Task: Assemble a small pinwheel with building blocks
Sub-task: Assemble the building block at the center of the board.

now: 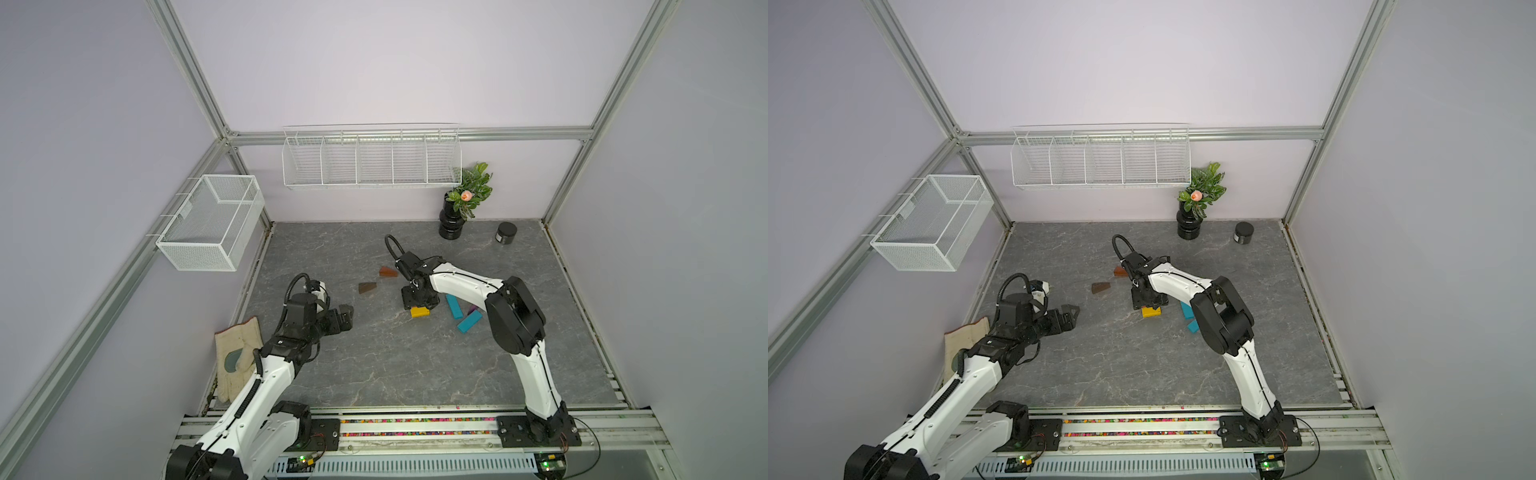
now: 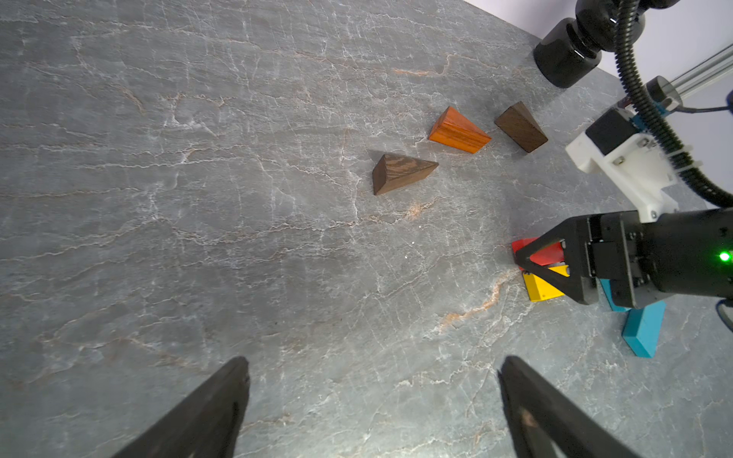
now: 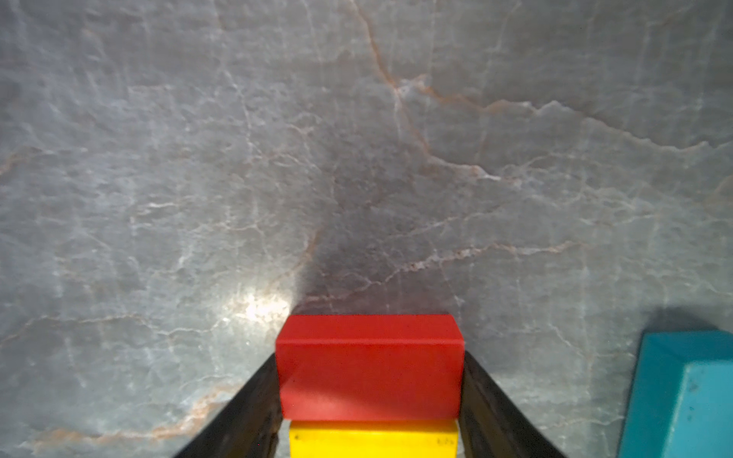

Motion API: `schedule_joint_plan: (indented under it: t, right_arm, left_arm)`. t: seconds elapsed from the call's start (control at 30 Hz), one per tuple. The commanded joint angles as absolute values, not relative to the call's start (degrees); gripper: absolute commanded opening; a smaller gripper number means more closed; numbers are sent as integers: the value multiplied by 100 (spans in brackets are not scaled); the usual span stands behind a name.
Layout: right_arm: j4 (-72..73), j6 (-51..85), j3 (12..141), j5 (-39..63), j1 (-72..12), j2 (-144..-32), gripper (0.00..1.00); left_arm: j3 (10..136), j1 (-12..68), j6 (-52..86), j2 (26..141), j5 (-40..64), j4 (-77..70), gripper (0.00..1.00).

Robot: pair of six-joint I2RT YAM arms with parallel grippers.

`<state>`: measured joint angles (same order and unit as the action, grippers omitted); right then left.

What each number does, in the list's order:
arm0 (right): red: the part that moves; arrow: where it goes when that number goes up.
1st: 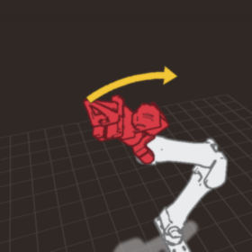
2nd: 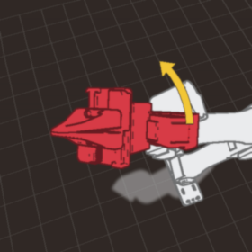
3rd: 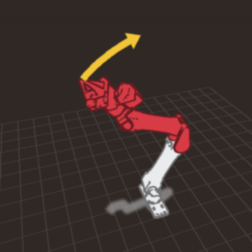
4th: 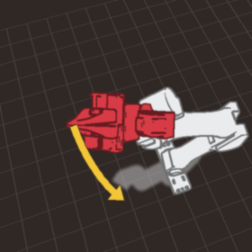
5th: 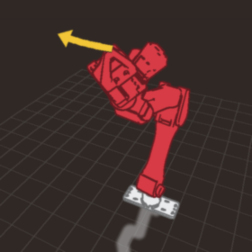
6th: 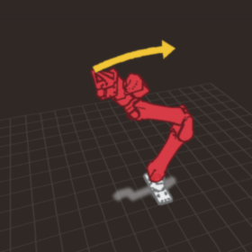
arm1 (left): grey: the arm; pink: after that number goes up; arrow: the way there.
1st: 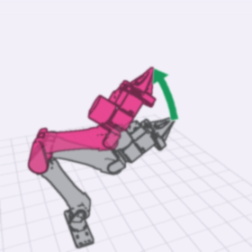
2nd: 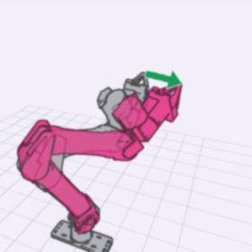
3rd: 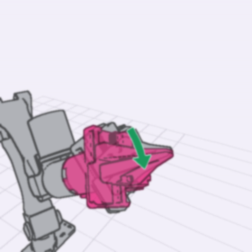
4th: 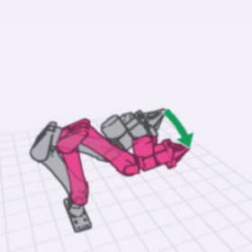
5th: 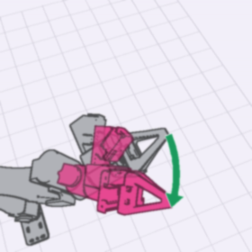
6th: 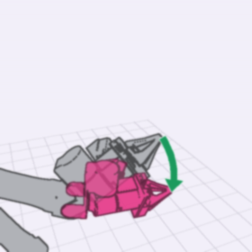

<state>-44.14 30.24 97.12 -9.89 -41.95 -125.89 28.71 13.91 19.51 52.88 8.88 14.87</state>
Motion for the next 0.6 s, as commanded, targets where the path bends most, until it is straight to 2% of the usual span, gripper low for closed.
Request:
schedule_joint_plan:
  t: [0.0,0.2,0.43,0.57]
  right_arm:
    - [-4593,2953,9642,-1112,-4281,-12586,70]
    - [-4632,2936,9622,-1147,-4307,-12595,72]
    - [-4694,2944,9695,-1155,-4307,-12532,85]
    - [-4713,2953,9688,-1143,-4307,-12405,87]
  left_arm:
    - [2806,1423,2039,5242,889,1381,99]
    - [2795,1424,2039,5241,892,1354,100]
    - [2792,1424,2039,5254,884,1351,100]
    - [2788,1424,2039,5252,888,1345,100]
